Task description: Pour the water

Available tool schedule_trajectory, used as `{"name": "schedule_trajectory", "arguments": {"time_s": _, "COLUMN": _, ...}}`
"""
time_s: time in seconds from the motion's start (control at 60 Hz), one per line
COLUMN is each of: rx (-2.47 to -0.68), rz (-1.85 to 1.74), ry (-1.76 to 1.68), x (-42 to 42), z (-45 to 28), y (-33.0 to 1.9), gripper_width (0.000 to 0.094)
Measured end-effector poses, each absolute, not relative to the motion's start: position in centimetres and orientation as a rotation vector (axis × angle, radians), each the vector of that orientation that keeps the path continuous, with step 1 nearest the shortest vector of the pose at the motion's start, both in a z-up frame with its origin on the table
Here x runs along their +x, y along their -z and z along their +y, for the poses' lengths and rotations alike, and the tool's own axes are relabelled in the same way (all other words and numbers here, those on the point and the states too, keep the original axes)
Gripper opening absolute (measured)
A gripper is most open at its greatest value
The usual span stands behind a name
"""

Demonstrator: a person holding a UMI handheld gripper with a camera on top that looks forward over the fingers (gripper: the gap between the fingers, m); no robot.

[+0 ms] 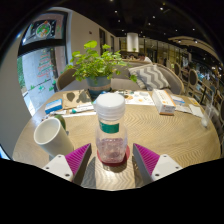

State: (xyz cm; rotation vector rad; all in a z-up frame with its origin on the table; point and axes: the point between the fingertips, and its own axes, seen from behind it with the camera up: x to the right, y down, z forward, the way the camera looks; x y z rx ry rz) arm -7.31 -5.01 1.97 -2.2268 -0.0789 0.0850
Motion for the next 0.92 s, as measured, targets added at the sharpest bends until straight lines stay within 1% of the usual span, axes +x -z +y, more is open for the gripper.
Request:
{"name": "schedule_trajectory", "arguments": {"time_s": 0.1, "rx": -2.258, "rz": -0.061, "ry": -0.043, "x": -6.8, "z": -8.3, "y": -4.4, "gripper_width": 0.0856}}
{"name": "schedule_trajectory", "arguments": {"time_s": 0.35, "rx": -2.278, "rz": -0.034, "ry": -0.006, "x": -8.7, "z": -19.2, "y": -14.1, "gripper_width": 0.0853}}
{"name": "schedule_trajectory", "arguments": {"time_s": 0.433, "rx": -2.274, "rz": -0.021, "ry": 0.006, "x": -9.1, "z": -22.0, "y": -16.2, "gripper_width": 0.0854}}
{"name": "schedule_trajectory", "arguments": {"time_s": 0.617, "rx": -2.248, "rz": -0.004, "ry": 0.041, "x": -8.9, "z": -24.9, "y": -18.8, "gripper_width": 0.0852}}
{"name": "schedule_trajectory", "arguments": {"time_s": 0.917, "rx": -2.225, "rz": -0.016, "ry": 0.086, "x": -7.8, "z": -25.2, "y": -20.5, "gripper_width": 0.0852}}
